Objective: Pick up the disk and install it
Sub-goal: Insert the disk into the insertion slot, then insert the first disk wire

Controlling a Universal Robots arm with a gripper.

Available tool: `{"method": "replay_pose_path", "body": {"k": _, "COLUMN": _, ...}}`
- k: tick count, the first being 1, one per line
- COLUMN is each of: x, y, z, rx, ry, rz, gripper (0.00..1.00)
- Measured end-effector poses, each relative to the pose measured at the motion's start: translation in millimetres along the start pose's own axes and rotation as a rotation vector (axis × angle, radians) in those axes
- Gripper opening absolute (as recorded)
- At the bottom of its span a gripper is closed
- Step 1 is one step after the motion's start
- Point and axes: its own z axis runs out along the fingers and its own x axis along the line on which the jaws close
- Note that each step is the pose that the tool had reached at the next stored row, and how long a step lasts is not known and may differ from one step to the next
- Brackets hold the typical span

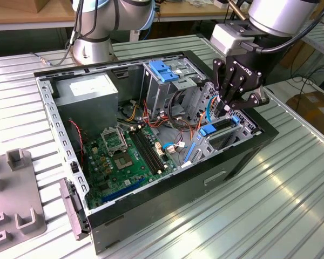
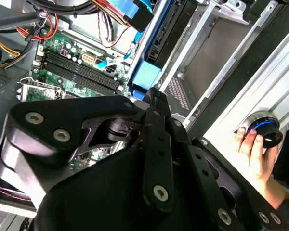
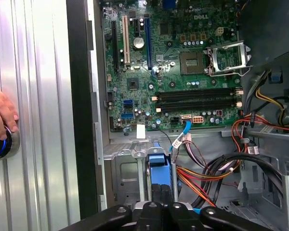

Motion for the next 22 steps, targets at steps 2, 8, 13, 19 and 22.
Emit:
{"method": "replay_pose_path", "body": {"k": 2, "x": 0.0, "y": 0.0, "z": 0.0, "rx": 0.0000, "ry": 0.0000, "rz": 0.000, "gripper": 0.10}}
{"method": "replay_pose_path", "body": {"k": 8, "x": -0.7, "y": -8.4, "z": 0.2, "rx": 0.0001, "ry": 0.0002, "rz": 0.000, "gripper": 0.10}}
{"method": "replay_pose_path", "body": {"k": 13, "x": -2.2, "y": -24.3, "z": 0.9, "rx": 0.0001, "ry": 0.0002, "rz": 0.000, "gripper": 0.10}}
{"method": "replay_pose_path", "body": {"k": 19, "x": -4.0, "y": -43.7, "z": 2.6, "rx": 0.0000, "ry": 0.0001, "rz": 0.000, "gripper": 0.10}}
{"method": "replay_pose_path", "body": {"k": 22, "x": -4.8, "y": -52.8, "z": 3.4, "rx": 0.0001, "ry": 0.0002, "rz": 0.000, "gripper": 0.10}}
